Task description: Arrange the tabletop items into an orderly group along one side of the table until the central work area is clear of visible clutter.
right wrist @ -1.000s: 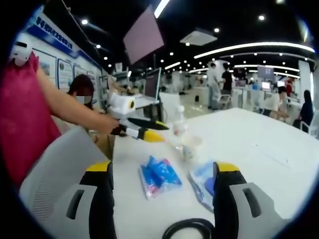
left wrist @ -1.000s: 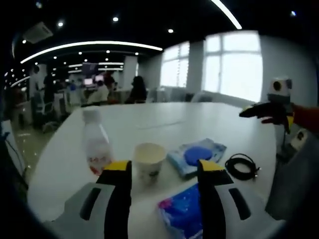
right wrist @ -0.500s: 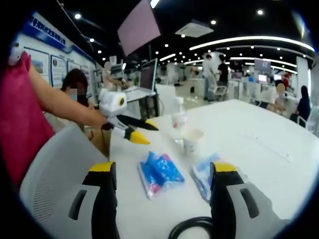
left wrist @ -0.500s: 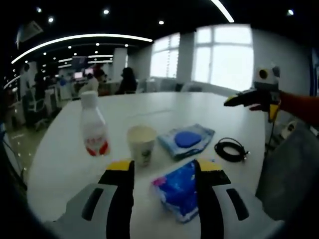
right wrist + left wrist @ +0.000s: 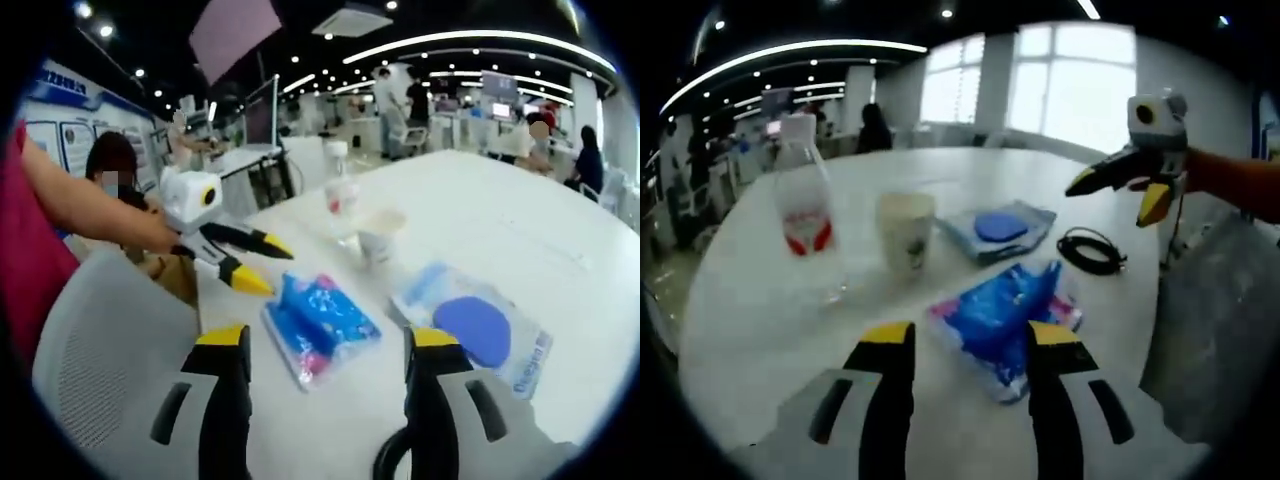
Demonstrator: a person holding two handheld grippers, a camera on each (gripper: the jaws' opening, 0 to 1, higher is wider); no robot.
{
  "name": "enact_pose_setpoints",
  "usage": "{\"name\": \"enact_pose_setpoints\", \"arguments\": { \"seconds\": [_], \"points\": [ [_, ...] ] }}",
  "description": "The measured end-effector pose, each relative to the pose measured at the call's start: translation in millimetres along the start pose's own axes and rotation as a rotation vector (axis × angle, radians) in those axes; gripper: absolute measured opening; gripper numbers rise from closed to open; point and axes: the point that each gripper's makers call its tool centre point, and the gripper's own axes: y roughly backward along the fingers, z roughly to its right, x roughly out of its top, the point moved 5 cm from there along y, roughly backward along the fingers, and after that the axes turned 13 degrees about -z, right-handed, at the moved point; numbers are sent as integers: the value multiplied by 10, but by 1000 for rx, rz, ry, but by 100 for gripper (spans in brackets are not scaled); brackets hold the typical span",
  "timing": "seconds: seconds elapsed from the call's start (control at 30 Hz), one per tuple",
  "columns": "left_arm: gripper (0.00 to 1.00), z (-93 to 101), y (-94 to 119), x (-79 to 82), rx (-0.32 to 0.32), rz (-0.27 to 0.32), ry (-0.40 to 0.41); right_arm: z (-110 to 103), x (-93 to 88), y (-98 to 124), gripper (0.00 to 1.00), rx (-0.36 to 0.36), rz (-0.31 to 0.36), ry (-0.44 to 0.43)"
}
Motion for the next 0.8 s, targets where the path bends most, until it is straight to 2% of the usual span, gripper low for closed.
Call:
{"name": "enact_pose_setpoints", "arguments": {
  "seconds": [0.03,0.17,0.33,0.5,0.57,0.8],
  "points": [
    [39,-1,-8,-17,-2,-7,6,6,-56,-52,59,-7,-29,-26],
    [38,16,-52,-49,-13,-13,7,31,-140,-198,52,-27,-74,-69],
    [36,27,-88,-33,-23,-11,15,46,-197,-359,47,-35,-140,-97],
    [35,-5,-97,-23,-23,-15,16,99,-244,-471,38,-49,-163,-128],
    [34,-8,-99,-26,-25,-21,17,82,-271,-517,36,-34,-176,-144],
    [26,2,-123,-63,-29,-46,23,62,-309,-587,27,-37,-188,-150]
  ]
}}
